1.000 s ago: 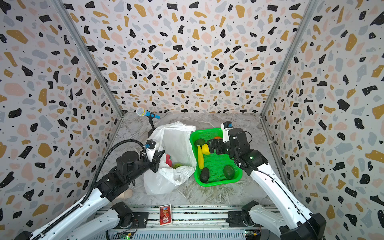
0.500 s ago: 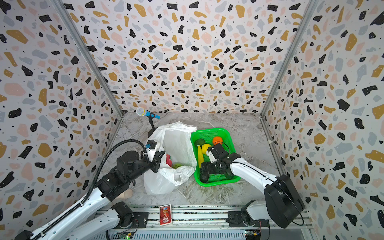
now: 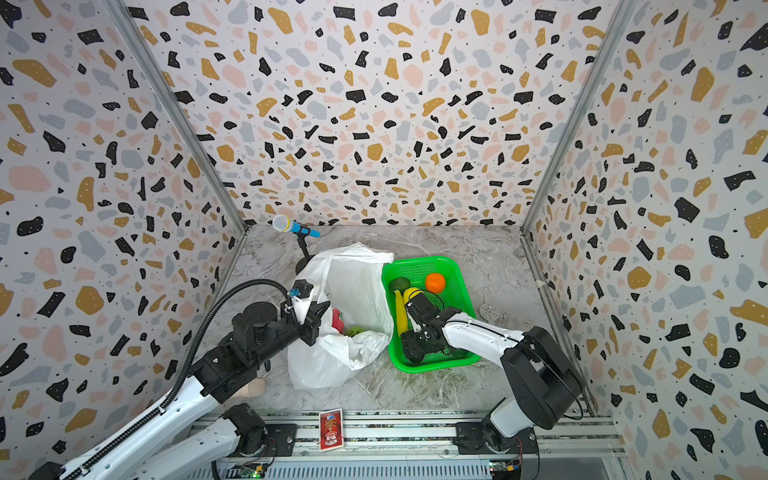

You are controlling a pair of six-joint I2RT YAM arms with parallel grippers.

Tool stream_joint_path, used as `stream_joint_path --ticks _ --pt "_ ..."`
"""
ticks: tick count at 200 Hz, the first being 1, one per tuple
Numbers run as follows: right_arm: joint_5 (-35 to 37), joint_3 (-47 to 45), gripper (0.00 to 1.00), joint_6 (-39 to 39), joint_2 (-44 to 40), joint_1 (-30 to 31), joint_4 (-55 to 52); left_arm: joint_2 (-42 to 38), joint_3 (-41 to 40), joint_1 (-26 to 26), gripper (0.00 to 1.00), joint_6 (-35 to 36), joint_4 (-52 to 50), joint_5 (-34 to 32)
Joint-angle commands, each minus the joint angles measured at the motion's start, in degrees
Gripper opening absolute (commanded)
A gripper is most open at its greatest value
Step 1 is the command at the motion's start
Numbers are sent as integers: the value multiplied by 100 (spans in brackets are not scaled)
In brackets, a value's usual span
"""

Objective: Place the fruits into the plastic bag
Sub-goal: Pick up the fruit from the bin.

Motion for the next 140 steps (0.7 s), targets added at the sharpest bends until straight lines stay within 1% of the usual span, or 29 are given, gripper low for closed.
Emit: stream_joint_path --ticks 1,14,25,37,71,78,93,106,119,133,140 --pt "628 211 67 -42 -96 20 -43 -31 78 25 0 31 201 73" --pt "689 248 61 -76 -121 20 -76 -2 81 26 0 31 210 98" --pt "720 281 59 -102 -210 20 -110 12 93 25 0 31 219 108" --pt "797 354 58 -105 -385 11 -171 30 101 25 0 20 228 145" --pt "1118 987 45 -212 -1085 15 -449 40 95 25 0 31 223 181" --pt "1101 1155 43 -246 -1223 22 -450 31 97 25 0 30 218 181" --pt "883 1529 43 -377 -1447 117 -341 37 73 25 0 19 236 198" --pt "474 1816 43 -498 -1494 251 -136 39 63 25 0 13 258 204" --pt "-25 2054 43 -508 -1412 371 49 39 63 25 0 -4 271 208" --pt "-411 2212 43 -450 -1258 558 326 40 80 25 0 -13 289 208" --pt "-615 2252 45 -413 -1157 626 467 44 81 25 0 -20 289 208"
